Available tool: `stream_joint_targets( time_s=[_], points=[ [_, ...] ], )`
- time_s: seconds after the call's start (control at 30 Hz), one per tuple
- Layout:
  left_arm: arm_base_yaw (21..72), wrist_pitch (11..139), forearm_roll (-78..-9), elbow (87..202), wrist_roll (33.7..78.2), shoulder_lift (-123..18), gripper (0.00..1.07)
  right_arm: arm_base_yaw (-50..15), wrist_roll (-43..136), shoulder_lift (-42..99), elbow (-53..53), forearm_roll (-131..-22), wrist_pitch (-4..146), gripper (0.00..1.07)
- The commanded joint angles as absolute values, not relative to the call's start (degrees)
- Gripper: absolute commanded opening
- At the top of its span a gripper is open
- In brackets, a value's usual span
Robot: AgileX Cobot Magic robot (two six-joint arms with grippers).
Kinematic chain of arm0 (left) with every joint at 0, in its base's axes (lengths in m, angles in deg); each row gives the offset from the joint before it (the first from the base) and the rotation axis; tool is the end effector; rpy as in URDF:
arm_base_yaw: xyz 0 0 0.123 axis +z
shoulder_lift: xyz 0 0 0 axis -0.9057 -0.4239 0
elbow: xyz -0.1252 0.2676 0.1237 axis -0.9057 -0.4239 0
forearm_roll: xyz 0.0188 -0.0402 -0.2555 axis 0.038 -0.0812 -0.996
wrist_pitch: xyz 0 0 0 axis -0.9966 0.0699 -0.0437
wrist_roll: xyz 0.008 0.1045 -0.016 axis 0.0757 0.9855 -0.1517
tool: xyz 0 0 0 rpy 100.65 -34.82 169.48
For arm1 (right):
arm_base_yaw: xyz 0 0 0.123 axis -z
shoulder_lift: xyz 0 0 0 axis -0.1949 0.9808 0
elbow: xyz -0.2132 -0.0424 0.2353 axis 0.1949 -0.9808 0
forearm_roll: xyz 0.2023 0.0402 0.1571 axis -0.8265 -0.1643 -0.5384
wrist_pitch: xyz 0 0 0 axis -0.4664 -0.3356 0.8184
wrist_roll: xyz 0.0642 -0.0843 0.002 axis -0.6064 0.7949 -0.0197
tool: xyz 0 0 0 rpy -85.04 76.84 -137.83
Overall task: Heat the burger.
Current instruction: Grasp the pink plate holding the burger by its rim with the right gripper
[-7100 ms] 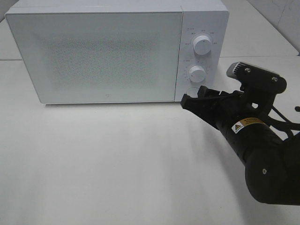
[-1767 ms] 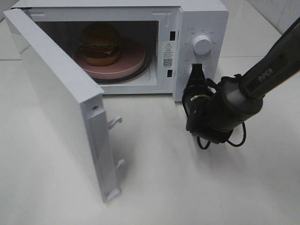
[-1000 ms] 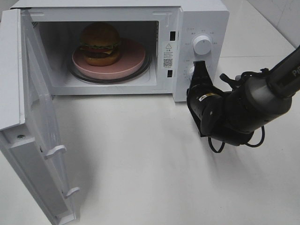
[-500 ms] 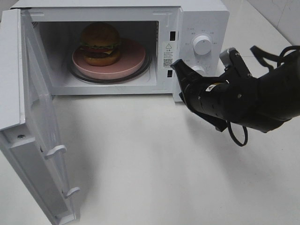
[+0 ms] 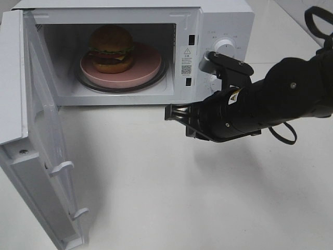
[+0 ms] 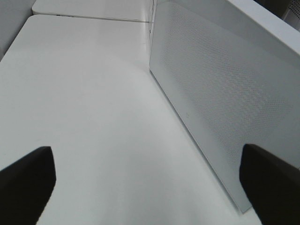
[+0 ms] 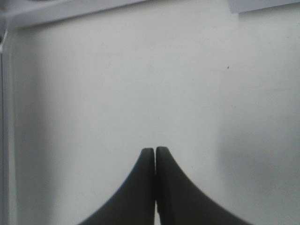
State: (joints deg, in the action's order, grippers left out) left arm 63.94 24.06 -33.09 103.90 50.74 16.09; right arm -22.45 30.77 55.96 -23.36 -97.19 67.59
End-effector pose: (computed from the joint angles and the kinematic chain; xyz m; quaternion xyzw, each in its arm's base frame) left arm -0.0245 -0.0059 0.2788 -0.0013 0.8502 -0.0451 0.5246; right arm 0.2816 0.1878 0.1840 -0.0134 0.9295 0.2000 0.3096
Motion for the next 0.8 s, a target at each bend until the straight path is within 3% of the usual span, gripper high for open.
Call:
stream_joint_targets(
  time_s=[0.03,0.23,0.43,0.5,0.8],
  points=[
    [64.1,24.6,-33.5,103.8,50.7,16.9,1.0,-22.1,37.1,55.0,-21.1,-90.6,58.1,0.02],
    [64.1,24.6,-33.5,103.8,50.7,16.9,1.0,-22.1,51.7,55.0,-16.4,-84.6,40.7,0.04],
    [64.1,24.6,-33.5,103.8,50.7,16.9,1.0,-22.1,63.4,55.0,-13.7,-84.6,33.0,0.05],
    [64.1,24.6,-33.5,103.8,50.7,16.9,1.0,-22.1,76.6,55.0,-11.5,-84.0,26.6,0.06],
    [64.1,24.6,-33.5,103.8,50.7,16.9,1.0,-22.1,100.8,55.0,-7.9,-79.5,23.1,0.08]
  ],
)
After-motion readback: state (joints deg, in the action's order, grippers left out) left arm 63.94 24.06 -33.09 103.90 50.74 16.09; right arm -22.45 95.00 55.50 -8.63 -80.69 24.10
